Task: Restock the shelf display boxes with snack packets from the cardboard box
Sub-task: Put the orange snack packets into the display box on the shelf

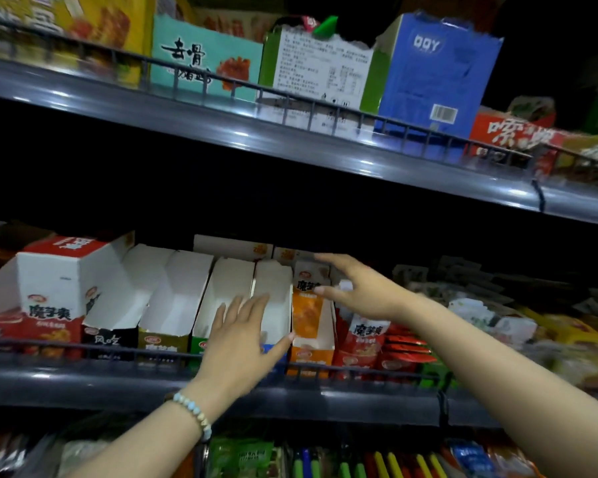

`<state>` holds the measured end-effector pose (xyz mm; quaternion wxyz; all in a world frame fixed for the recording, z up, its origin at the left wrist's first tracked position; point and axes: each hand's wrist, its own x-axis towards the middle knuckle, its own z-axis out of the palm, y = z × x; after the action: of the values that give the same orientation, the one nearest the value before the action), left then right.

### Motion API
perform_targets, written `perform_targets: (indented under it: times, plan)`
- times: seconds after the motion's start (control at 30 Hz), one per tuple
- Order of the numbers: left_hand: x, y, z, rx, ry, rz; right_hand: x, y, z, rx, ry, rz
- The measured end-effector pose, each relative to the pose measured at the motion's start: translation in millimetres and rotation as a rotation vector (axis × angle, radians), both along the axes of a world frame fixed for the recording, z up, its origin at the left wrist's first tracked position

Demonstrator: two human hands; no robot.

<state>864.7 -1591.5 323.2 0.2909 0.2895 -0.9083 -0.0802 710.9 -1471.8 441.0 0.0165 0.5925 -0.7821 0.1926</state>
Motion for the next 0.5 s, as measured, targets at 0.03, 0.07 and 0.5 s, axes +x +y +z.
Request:
perform_targets:
  times: [0.03,0.07,0.5]
  plan:
    - [7.9,7.1,-3.2,-0.002,0.006,-0.003,10.5,12.7,-5.6,0.000,-0.002,0.022]
    - [16.3,14.2,-8.6,0.008,0.010,-0.012,19.8,24.9,-13.9,0.005,-0.003,0.033]
    - [99.2,85.6,-195.9,0.316,-0.327,-0.049,69.7,113.1,-266.6,0.449,-0.437,-0.097]
